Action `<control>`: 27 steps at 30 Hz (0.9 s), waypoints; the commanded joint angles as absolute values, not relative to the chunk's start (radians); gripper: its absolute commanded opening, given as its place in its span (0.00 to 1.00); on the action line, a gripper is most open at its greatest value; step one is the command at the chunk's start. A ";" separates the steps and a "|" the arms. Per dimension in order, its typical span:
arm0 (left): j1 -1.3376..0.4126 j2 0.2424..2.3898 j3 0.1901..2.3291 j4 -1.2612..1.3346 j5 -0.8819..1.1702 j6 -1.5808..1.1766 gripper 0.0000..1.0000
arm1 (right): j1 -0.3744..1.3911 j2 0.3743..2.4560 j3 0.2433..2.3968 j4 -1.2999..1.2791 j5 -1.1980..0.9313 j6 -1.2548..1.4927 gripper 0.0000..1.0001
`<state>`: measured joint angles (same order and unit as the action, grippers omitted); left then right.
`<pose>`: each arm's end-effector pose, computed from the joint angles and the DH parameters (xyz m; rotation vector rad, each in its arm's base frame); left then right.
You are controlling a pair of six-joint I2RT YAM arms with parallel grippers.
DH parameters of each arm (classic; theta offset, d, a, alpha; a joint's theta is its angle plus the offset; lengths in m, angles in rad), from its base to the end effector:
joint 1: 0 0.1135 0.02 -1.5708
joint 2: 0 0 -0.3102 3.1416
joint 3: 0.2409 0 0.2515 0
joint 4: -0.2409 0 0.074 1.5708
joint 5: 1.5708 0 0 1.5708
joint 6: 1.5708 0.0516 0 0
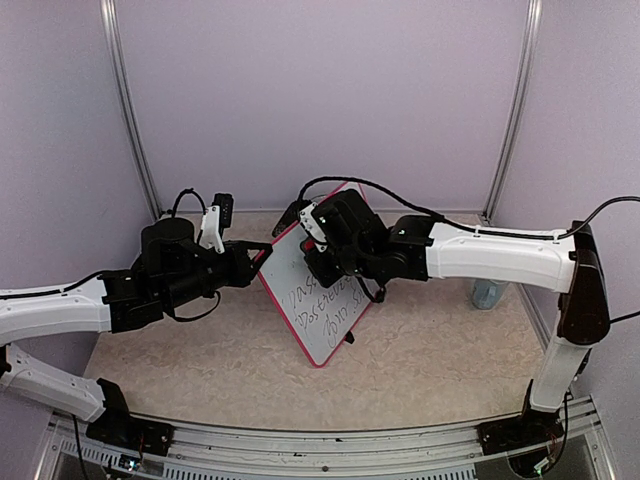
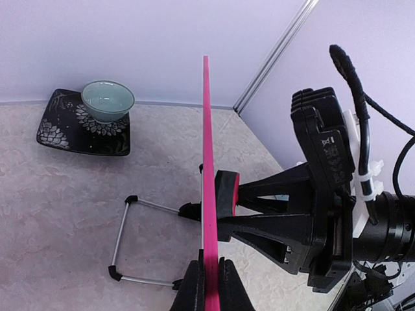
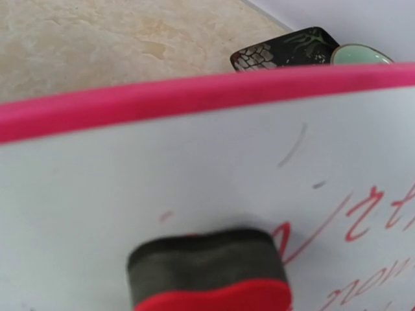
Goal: Erase the whiteboard
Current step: Erase the whiteboard at the center of the board.
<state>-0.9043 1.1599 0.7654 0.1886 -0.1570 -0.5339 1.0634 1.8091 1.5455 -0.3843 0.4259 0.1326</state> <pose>0.1714 -0.2048 0.3339 0.2257 1.8504 -0.8858 0.2330 0.3752 0.3362 -0.7577 2.0235 0.2175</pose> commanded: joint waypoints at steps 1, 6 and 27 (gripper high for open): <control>-0.955 1.151 0.761 0.192 0.005 -0.517 0.00 | 1.055 1.865 1.601 -0.428 0.373 0.134 0.28; -0.956 1.153 0.759 0.193 0.004 -0.519 0.00 | 1.055 1.911 1.743 -0.476 0.397 0.114 0.28; -0.957 1.144 0.768 0.186 0.005 -0.510 0.00 | 1.044 1.907 1.617 -0.474 0.414 0.129 0.28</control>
